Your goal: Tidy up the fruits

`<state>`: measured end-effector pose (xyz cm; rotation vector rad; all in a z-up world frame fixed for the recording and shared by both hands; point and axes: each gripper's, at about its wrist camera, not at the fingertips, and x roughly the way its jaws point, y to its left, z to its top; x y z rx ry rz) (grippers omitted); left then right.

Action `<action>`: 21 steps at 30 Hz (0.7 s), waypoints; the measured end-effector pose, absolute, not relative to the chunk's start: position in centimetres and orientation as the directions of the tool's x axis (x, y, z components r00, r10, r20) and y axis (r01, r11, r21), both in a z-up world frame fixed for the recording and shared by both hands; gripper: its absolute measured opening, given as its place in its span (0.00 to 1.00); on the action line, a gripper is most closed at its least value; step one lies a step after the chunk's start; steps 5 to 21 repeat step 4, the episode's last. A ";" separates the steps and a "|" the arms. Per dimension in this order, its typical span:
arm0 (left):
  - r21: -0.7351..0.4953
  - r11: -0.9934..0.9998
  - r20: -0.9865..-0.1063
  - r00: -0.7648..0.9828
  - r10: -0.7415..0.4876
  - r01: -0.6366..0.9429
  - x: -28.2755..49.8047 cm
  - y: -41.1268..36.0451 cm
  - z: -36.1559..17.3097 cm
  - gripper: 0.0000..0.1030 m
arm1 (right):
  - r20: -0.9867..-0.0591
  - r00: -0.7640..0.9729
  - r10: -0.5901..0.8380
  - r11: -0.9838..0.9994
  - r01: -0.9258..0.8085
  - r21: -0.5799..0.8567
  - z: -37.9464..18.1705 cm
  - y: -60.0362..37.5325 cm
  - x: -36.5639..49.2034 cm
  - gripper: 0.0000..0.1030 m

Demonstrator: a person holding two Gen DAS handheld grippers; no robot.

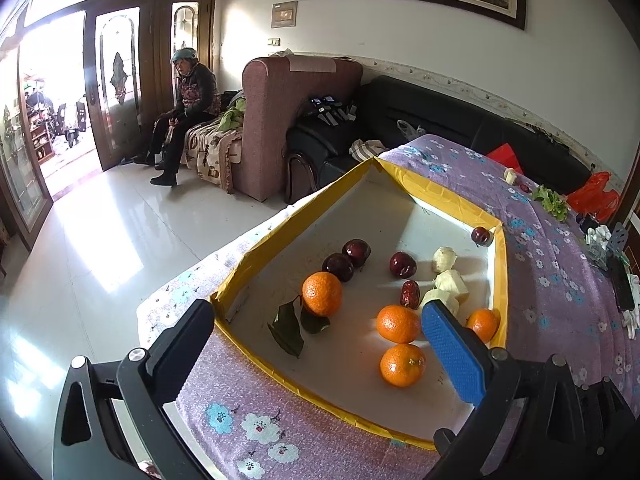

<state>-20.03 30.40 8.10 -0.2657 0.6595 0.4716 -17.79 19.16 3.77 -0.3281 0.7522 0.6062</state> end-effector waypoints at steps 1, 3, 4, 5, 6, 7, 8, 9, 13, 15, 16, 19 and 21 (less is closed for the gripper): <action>-0.083 0.861 -0.639 0.690 0.340 -0.501 -20.2 30.3 8.2 1.00 | -0.718 0.572 0.396 0.783 -0.619 -0.062 3.8 19.1 -17.8 0.92; -0.082 0.865 -0.638 0.693 0.335 -0.494 -20.4 30.1 8.7 1.00 | -0.717 0.571 0.400 0.786 -0.616 -0.052 3.9 18.9 -17.8 0.92; -0.088 0.871 -0.638 0.698 0.324 -0.484 -20.5 29.9 9.0 1.00 | -0.717 0.570 0.402 0.789 -0.613 -0.045 4.0 18.6 -17.8 0.92; -0.088 0.871 -0.638 0.698 0.324 -0.484 -20.5 29.9 9.0 1.00 | -0.717 0.570 0.402 0.789 -0.613 -0.045 4.0 18.6 -17.8 0.92; -0.088 0.871 -0.638 0.698 0.324 -0.484 -20.5 29.9 9.0 1.00 | -0.717 0.570 0.402 0.789 -0.613 -0.045 4.0 18.6 -17.8 0.92; -0.088 0.871 -0.638 0.698 0.324 -0.484 -20.5 29.9 9.0 1.00 | -0.717 0.570 0.402 0.789 -0.613 -0.045 4.0 18.6 -17.8 0.92; -0.088 0.871 -0.638 0.698 0.324 -0.484 -20.5 29.9 9.0 1.00 | -0.717 0.570 0.402 0.789 -0.613 -0.045 4.0 18.6 -17.8 0.92; -0.088 0.871 -0.638 0.698 0.324 -0.484 -20.5 29.9 9.0 1.00 | -0.717 0.570 0.402 0.789 -0.613 -0.045 4.0 18.6 -17.8 0.92; -0.088 0.871 -0.638 0.698 0.324 -0.484 -20.5 29.9 9.0 1.00 | -0.717 0.570 0.402 0.789 -0.613 -0.045 4.0 18.6 -17.8 0.92; -0.088 0.871 -0.638 0.698 0.324 -0.484 -20.5 29.9 9.0 1.00 | -0.717 0.570 0.402 0.789 -0.613 -0.045 4.0 18.6 -17.8 0.92; -0.088 0.871 -0.638 0.698 0.324 -0.484 -20.5 29.9 9.0 1.00 | -0.717 0.570 0.402 0.789 -0.613 -0.045 4.0 18.6 -17.8 0.92; -0.088 0.871 -0.638 0.698 0.324 -0.484 -20.5 29.9 9.0 1.00 | -0.717 0.570 0.402 0.789 -0.613 -0.045 4.0 18.6 -17.8 0.92; -0.088 0.871 -0.638 0.698 0.324 -0.484 -20.5 29.9 9.0 1.00 | -0.717 0.570 0.402 0.789 -0.613 -0.045 4.0 18.6 -17.8 0.92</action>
